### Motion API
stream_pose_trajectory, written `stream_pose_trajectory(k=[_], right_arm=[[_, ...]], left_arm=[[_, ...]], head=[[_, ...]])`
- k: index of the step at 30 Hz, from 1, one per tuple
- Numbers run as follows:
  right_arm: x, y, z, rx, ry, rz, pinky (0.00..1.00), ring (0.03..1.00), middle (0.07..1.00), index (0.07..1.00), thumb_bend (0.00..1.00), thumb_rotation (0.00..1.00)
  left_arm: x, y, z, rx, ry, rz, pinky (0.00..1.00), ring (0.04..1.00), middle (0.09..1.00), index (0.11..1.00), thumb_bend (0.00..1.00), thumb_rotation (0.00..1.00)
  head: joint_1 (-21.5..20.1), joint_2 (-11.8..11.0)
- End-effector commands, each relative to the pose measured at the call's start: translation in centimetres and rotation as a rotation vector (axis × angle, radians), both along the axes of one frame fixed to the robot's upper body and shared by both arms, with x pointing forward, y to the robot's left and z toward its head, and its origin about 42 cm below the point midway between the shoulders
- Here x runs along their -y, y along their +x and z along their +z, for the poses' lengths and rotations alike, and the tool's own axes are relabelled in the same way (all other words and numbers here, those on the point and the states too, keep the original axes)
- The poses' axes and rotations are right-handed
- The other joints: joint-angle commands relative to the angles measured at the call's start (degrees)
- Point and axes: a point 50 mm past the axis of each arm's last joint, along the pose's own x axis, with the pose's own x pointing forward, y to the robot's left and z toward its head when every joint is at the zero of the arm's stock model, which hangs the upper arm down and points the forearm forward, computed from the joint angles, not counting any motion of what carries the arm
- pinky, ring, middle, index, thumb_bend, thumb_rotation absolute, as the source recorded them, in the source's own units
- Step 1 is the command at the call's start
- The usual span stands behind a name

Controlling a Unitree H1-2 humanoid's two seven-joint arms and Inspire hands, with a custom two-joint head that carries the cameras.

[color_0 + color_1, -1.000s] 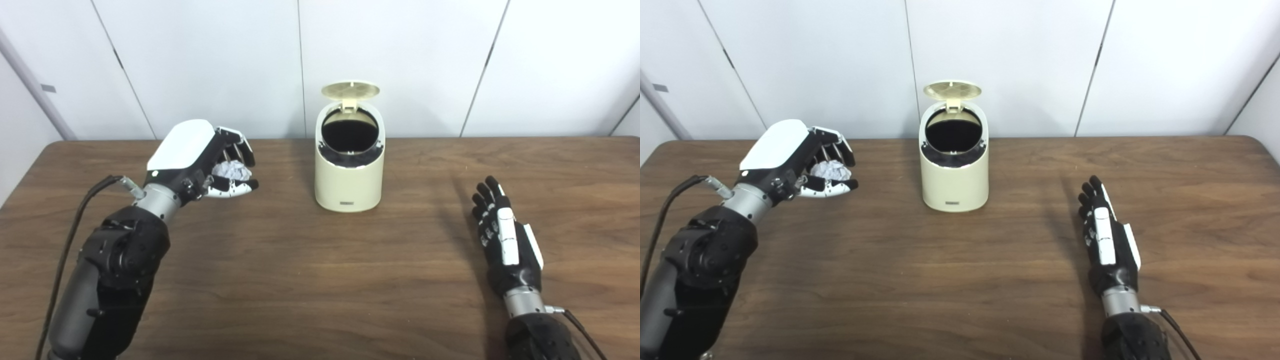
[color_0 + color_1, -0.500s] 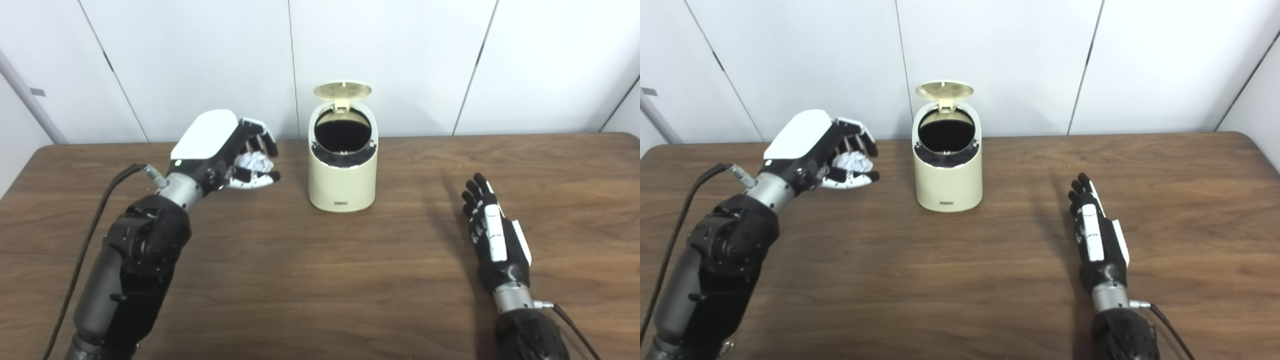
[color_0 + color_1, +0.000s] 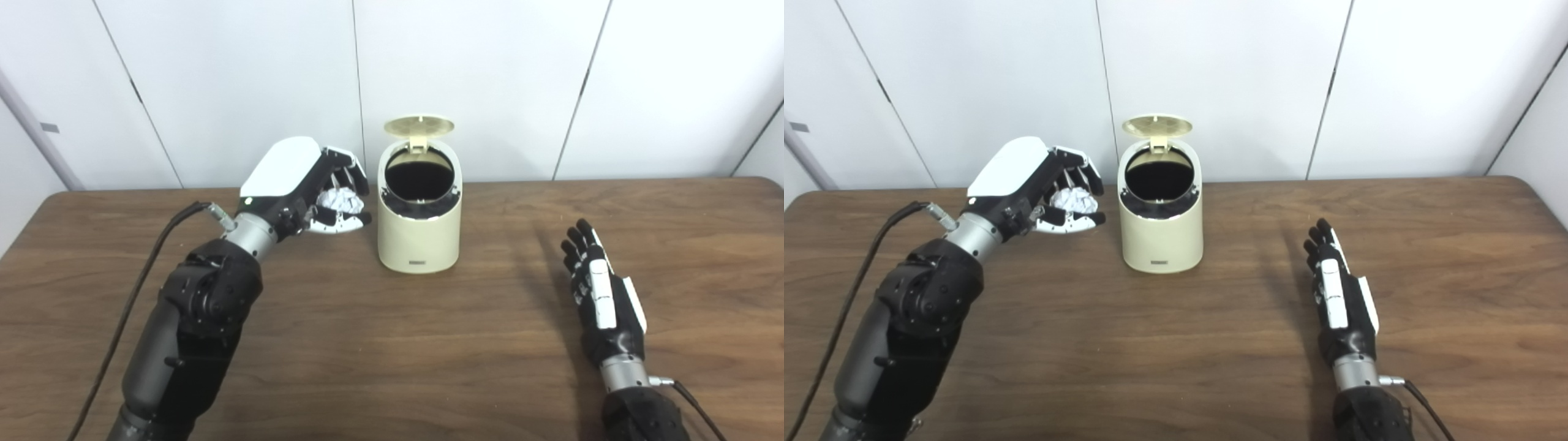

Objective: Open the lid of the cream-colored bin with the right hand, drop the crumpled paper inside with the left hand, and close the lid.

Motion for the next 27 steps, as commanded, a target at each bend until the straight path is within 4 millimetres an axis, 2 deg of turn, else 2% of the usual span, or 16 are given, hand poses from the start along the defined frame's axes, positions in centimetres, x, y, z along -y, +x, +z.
stream_pose_trajectory(k=[1, 6, 13, 22, 27], right_arm=[[-0.8, -0.9, -2.5, -0.061, 0.031, -0.004, 0.99, 0.957, 0.964, 0.963, 0.42, 0.90], [-0.7, -0.7, -2.6, -0.054, 0.033, 0.005, 1.00, 0.966, 0.970, 0.972, 0.41, 0.92], [-0.5, -0.8, -2.9, -0.063, 0.038, -0.006, 0.98, 0.955, 0.963, 0.961, 0.41, 0.87], [-0.2, -0.9, -3.1, -0.060, 0.028, 0.003, 1.00, 0.965, 0.976, 0.974, 0.42, 0.91], [-0.2, -1.0, -3.1, -0.067, 0.025, -0.004, 0.99, 0.953, 0.965, 0.964, 0.43, 0.89]], left_arm=[[0.4, 0.6, 2.4, 0.092, 0.002, -0.007, 0.30, 0.387, 0.476, 0.518, 0.47, 0.00], [1.3, 1.2, 2.9, 0.089, 0.009, -0.015, 0.31, 0.389, 0.478, 0.515, 0.47, 0.00], [2.5, 2.4, 3.0, 0.089, 0.020, -0.023, 0.32, 0.381, 0.476, 0.517, 0.47, 0.00], [3.8, 3.5, 2.9, 0.091, 0.011, -0.025, 0.32, 0.390, 0.491, 0.507, 0.47, 0.00], [4.5, 4.0, 3.0, 0.070, 0.003, -0.023, 0.34, 0.390, 0.493, 0.508, 0.47, 0.00]], head=[[0.07, -0.16], [-0.07, -0.62], [0.13, -1.16], [0.27, -1.37], [0.20, -1.23]])
